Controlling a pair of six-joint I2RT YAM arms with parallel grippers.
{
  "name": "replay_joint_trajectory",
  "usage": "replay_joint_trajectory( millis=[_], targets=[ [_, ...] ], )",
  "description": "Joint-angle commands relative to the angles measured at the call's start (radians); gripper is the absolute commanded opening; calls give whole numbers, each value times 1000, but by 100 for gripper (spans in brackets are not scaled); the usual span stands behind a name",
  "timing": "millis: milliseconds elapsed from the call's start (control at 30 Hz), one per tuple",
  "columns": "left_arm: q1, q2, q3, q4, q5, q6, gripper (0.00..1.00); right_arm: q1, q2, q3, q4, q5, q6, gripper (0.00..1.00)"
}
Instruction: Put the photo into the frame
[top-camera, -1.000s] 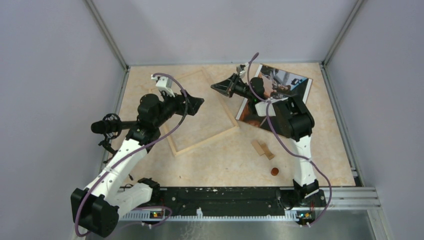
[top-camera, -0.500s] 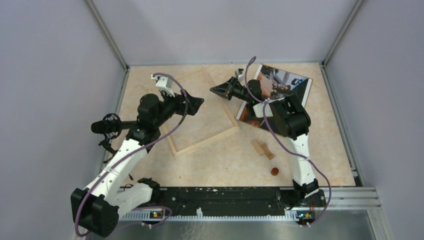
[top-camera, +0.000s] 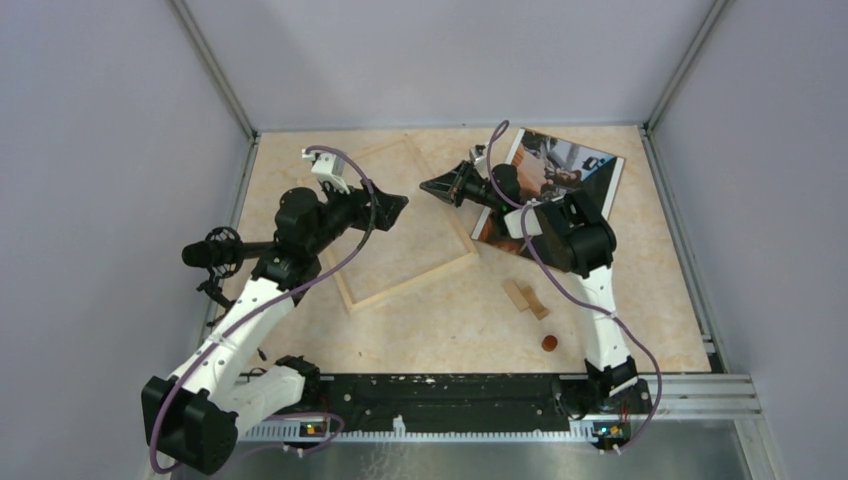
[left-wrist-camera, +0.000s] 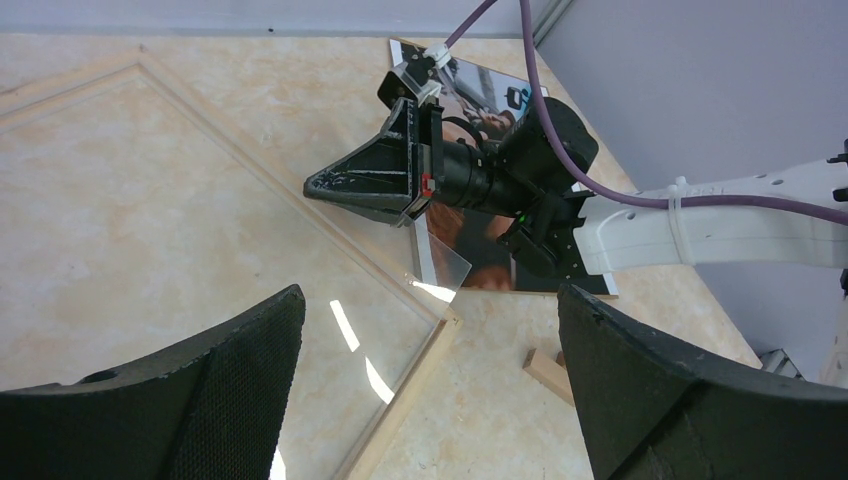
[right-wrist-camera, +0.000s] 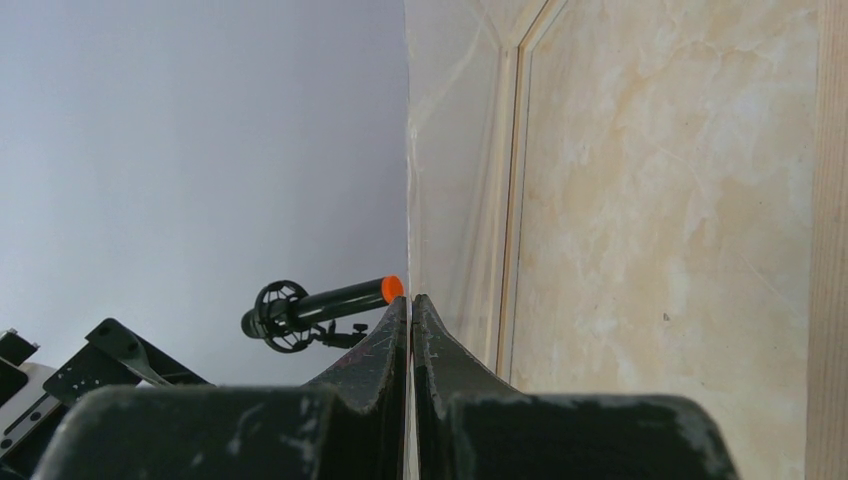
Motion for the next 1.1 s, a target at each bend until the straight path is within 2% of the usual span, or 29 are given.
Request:
replay_joint_trajectory(
  millis=[0, 1067],
  targets=[
    [4, -27, 25, 53, 7, -3, 98, 4, -19, 25, 55, 17, -8, 0],
    [3, -20, 23, 58, 13, -9, 98, -27, -40, -46, 94, 11, 2, 0]
  ],
)
